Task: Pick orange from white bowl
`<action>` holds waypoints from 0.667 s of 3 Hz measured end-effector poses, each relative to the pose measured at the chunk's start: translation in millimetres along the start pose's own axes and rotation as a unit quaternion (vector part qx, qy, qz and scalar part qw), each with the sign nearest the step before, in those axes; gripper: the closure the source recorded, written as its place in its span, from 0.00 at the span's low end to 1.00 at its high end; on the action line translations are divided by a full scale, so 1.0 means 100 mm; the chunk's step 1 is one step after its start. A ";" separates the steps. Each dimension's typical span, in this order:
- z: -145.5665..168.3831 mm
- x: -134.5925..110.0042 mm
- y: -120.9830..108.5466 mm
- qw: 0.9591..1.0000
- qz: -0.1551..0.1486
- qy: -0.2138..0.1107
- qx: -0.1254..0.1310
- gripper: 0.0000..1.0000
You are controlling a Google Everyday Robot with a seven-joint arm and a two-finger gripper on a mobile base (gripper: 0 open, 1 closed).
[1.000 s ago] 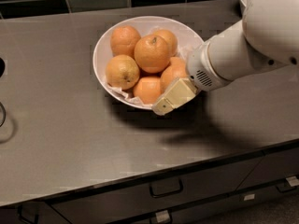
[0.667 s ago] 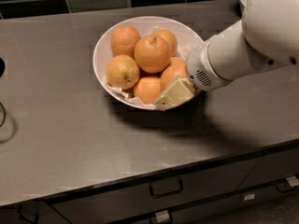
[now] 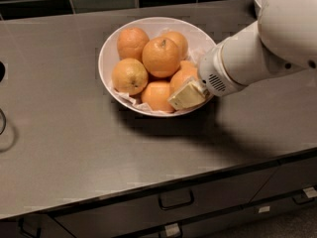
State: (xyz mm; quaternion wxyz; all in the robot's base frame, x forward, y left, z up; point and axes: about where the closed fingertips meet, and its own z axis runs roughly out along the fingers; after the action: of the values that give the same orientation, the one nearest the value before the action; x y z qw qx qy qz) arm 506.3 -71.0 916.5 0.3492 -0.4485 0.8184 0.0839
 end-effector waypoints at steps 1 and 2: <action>0.00 0.00 0.00 1.000 0.000 0.000 0.000 0.89; -0.22 -0.12 -0.02 1.000 -0.007 -0.013 -0.021 1.00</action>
Offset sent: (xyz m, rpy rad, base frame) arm -0.0127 -0.0109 0.0663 0.0839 0.0287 0.1182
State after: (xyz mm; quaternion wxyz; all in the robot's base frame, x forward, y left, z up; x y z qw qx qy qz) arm 501.2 -74.2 940.5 0.3507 -0.4601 0.8090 0.1040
